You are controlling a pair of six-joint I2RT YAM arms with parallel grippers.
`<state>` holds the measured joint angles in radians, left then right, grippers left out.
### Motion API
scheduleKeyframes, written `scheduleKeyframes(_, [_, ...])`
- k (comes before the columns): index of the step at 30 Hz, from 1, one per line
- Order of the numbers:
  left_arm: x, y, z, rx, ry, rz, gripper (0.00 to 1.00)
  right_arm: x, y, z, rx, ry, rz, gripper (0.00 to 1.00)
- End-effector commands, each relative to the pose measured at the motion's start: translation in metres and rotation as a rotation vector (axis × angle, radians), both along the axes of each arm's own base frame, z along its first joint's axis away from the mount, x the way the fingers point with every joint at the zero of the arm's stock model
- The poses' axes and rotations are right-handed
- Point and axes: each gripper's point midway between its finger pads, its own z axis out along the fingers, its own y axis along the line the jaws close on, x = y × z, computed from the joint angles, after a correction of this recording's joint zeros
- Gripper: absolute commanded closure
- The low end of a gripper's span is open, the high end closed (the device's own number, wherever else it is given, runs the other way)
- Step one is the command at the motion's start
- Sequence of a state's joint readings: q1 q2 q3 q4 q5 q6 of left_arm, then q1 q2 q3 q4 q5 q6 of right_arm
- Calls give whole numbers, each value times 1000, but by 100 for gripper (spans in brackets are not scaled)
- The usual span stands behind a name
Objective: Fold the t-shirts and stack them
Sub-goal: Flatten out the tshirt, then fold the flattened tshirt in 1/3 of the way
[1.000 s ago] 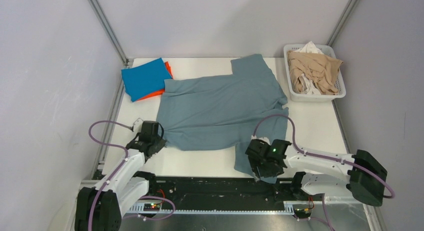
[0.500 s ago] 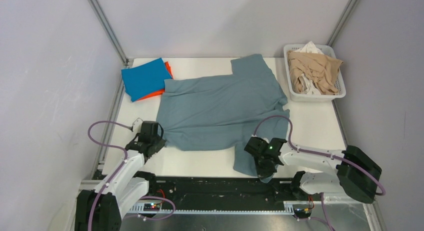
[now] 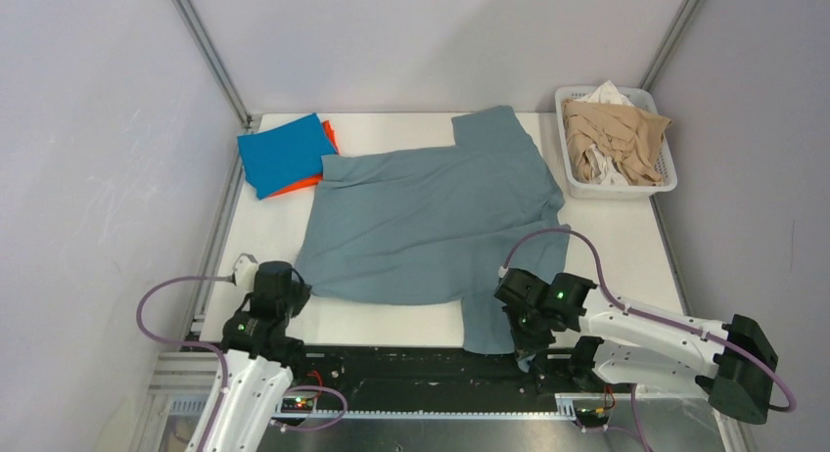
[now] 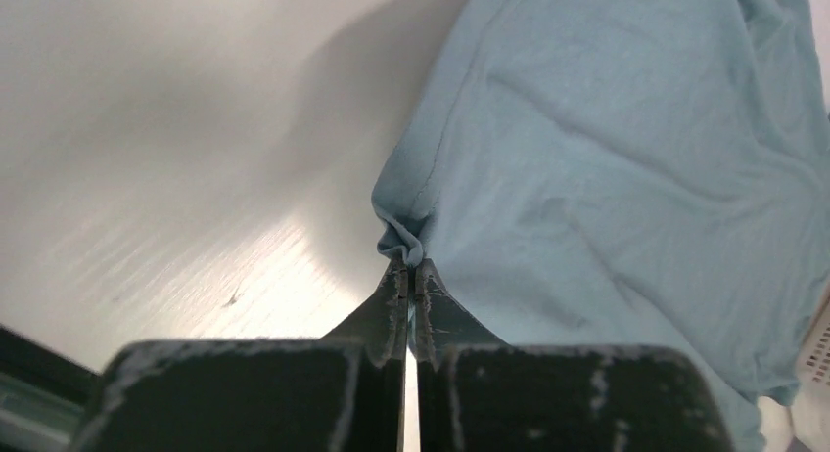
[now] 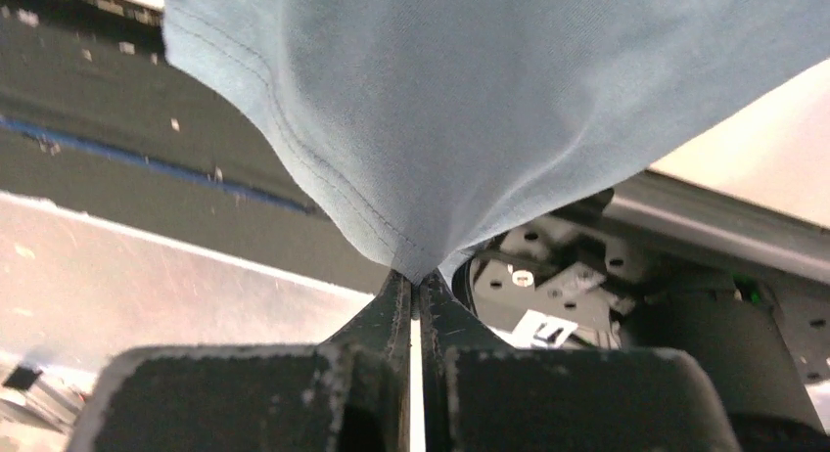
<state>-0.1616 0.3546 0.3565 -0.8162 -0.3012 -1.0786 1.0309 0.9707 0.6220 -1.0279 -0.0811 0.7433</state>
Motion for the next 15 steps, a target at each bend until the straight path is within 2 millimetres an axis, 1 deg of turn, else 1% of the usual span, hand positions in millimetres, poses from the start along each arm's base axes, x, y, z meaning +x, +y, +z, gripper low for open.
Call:
scheduleKeyframes(1, [-19, 3, 14, -73, -2, 94, 100, -21, -14, 24, -37, 64, 63, 100])
scheduleKeyframes(2, [-24, 6, 17, -69, -1, 108, 100, -24, -15, 28, -36, 71, 79, 100])
scheduleKeyframes(5, [-28, 8, 30, -101, -64, 143, 100, -32, -14, 34, -27, 88, 104, 100])
scheduleKeyframes(9, [-34, 9, 41, -139, -127, 163, 100, -43, -13, 41, -11, 122, 140, 100])
scheduleKeyframes(10, [-37, 9, 42, -142, -126, 169, 100, -46, -15, 42, -18, 132, 147, 100])
scheduleKeyframes(13, [-41, 11, 44, -156, -138, 185, 100, -45, -17, 48, -24, 124, 157, 100])
scheduleKeyframes(15, [-41, 12, 39, -146, -120, 194, 100, -38, -15, 51, -25, 89, 153, 100])
